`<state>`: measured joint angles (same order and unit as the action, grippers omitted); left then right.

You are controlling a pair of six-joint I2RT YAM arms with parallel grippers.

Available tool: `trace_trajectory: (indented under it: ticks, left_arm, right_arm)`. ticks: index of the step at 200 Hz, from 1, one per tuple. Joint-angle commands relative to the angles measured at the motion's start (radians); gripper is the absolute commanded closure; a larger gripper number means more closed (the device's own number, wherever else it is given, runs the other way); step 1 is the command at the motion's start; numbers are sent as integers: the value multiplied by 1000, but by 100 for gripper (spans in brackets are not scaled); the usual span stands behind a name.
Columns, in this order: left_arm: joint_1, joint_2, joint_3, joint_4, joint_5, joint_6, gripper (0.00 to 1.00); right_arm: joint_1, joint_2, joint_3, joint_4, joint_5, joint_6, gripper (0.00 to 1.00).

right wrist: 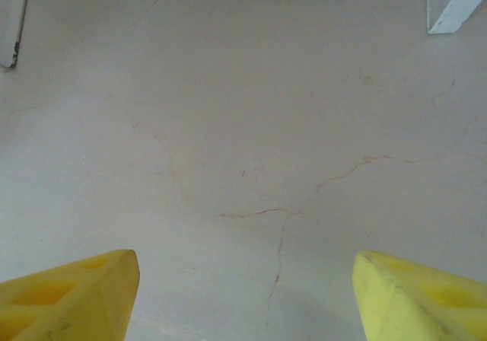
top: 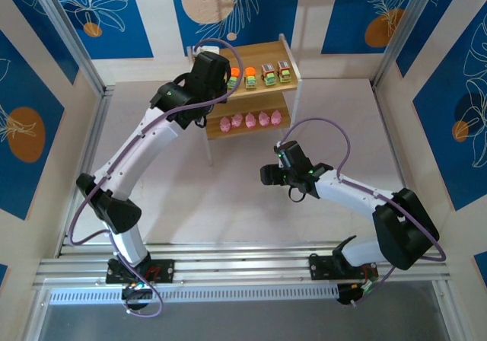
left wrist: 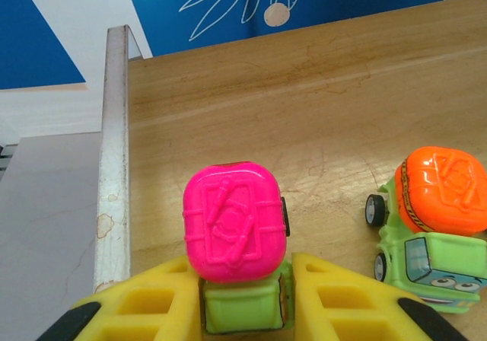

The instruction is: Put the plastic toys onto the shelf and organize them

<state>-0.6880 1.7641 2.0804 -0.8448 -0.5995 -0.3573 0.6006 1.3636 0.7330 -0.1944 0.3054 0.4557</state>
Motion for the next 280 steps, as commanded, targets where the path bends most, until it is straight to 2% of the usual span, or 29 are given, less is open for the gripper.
trace_trajectory:
  ticks: [1, 227, 280]
  left_arm:
    - [12, 18, 23, -2, 32, -3, 73]
    - [-19, 72, 104, -40, 23, -4, 74]
    - [-25, 72, 104, -48, 15, -9, 70]
  right_arm:
    - [-5, 6, 23, 1, -28, 9, 26]
    - [-7, 9, 28, -4, -28, 10, 26]
    - [-8, 6, 28, -4, -30, 9, 26]
